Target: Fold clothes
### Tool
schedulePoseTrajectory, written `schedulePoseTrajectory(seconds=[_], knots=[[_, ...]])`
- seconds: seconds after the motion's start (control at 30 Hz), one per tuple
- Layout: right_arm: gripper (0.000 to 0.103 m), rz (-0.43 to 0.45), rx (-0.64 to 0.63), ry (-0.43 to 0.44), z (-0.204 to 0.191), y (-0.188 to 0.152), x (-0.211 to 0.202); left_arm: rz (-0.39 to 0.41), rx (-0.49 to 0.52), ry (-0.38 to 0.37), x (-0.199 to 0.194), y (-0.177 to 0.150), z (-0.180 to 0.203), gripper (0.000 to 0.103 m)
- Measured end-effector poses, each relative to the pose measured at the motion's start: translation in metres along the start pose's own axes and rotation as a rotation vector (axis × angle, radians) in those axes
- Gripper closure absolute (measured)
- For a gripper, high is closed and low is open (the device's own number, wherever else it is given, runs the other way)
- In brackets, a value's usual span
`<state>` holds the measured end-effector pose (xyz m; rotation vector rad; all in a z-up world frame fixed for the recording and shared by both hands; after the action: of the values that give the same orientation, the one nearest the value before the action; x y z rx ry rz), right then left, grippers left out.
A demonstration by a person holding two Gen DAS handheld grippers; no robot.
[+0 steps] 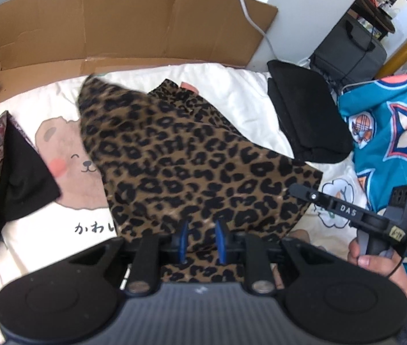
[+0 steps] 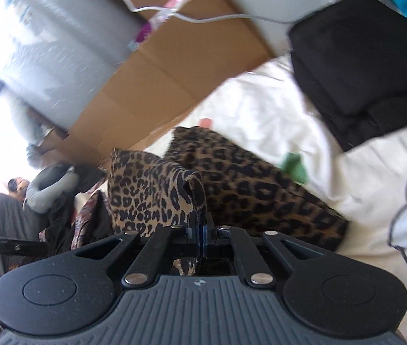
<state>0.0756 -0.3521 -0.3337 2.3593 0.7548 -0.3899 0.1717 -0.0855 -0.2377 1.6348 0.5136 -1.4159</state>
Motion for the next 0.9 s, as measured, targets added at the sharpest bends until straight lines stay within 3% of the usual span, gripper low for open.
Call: schedulePoseTrajectory(seconds=[0.3,0.6,0.9], knots=[[0.103,0.009,0.129,-0.061,0.055,-0.011,-0.004,-0.018,0.033,0.005,0.005,-0.003,0.006,0.078],[0.103,0.028,0.129,-0.079,0.056,-0.011,-0.012,-0.026,0.045,0.016,0.011,-0.005,0.005,0.072],[0.099,-0.01,0.189,-0.167,0.084,-0.021,-0.014,-0.025,0.042,0.084,0.023,-0.006,-0.01,0.062]])
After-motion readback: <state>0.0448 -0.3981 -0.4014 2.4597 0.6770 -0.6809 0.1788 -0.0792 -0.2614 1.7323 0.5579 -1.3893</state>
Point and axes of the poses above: each gripper's, at about its wrist camera, not at the fingertips, and x roughly the way its jaws point, z to its right, y to its top, the point moved 3 cm from there along x, roughly the way its jaws point, and after that the axes turned 12 degrees about y, right-handed, at the moved point
